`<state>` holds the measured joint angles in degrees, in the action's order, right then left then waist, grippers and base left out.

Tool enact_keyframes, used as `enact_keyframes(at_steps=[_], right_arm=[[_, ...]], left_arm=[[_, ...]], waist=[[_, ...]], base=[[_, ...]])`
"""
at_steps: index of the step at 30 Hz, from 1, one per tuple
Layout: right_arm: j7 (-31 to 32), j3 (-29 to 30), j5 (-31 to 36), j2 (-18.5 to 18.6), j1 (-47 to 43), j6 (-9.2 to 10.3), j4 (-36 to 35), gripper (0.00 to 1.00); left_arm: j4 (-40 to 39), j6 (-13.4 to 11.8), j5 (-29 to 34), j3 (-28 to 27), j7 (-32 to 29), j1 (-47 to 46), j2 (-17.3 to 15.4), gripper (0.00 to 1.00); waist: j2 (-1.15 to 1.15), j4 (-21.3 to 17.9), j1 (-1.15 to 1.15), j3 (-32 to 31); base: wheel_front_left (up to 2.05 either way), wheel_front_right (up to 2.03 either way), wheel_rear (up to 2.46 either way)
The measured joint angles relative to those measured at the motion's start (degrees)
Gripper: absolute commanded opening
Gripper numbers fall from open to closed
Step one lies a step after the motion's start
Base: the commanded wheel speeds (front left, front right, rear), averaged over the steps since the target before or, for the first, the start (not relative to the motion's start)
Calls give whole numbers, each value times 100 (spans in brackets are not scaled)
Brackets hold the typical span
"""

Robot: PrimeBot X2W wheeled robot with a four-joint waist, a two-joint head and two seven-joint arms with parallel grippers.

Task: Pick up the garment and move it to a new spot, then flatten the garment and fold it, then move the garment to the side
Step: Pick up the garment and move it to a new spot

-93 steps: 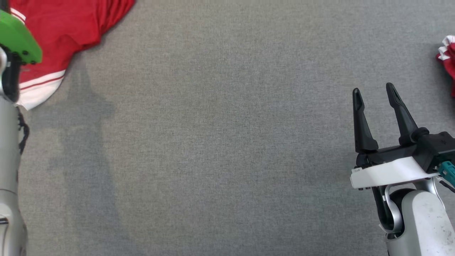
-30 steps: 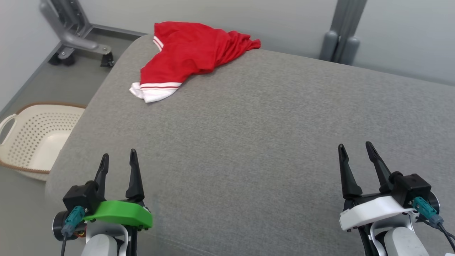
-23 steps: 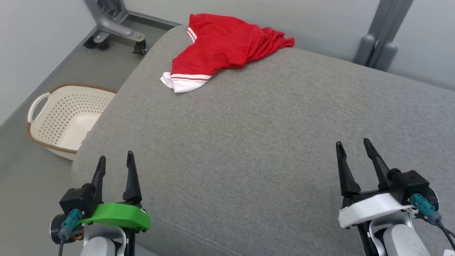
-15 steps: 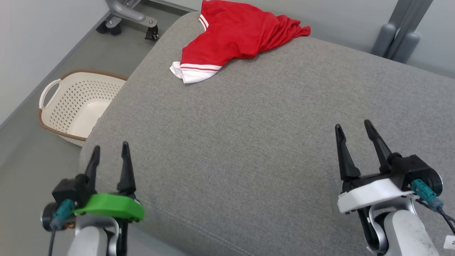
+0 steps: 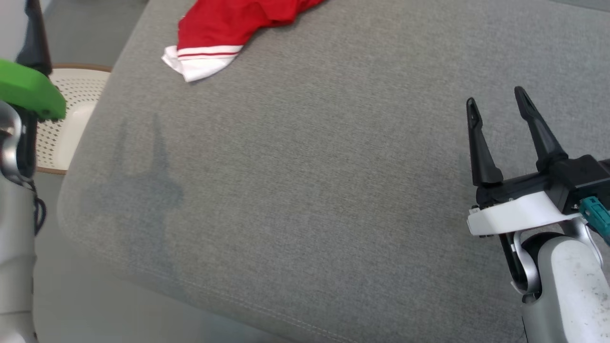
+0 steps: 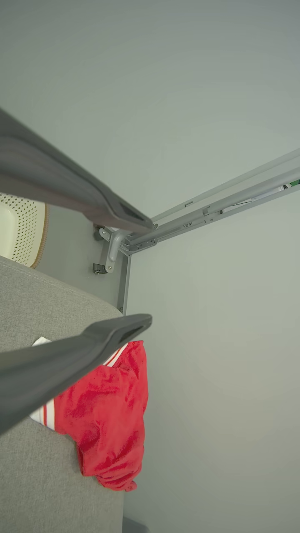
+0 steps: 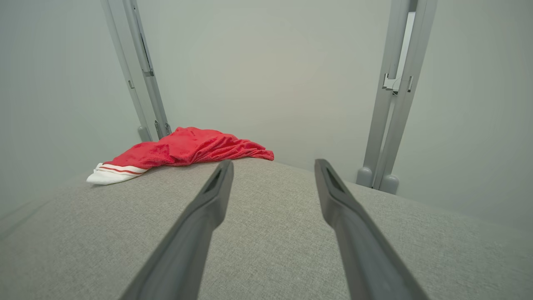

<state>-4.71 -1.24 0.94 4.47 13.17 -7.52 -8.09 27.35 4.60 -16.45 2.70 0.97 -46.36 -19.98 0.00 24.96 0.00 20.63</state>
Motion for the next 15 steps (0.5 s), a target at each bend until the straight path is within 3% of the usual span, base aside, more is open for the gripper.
enact_keyframes(at_steps=[7,15], right_arm=[[119,214,33,73,96,0,-520,100],[259,590,146,169,146,0,-1327,100]], left_arm=[[1240,97,-163,9,-911,-1096,-250,100],[2168,213,-531,110,-1803,-1416,-215,100]], waist=[[0,-531,0,655],[0,-1058,1,1323]], base=[[0,0,0],[0,0,0]])
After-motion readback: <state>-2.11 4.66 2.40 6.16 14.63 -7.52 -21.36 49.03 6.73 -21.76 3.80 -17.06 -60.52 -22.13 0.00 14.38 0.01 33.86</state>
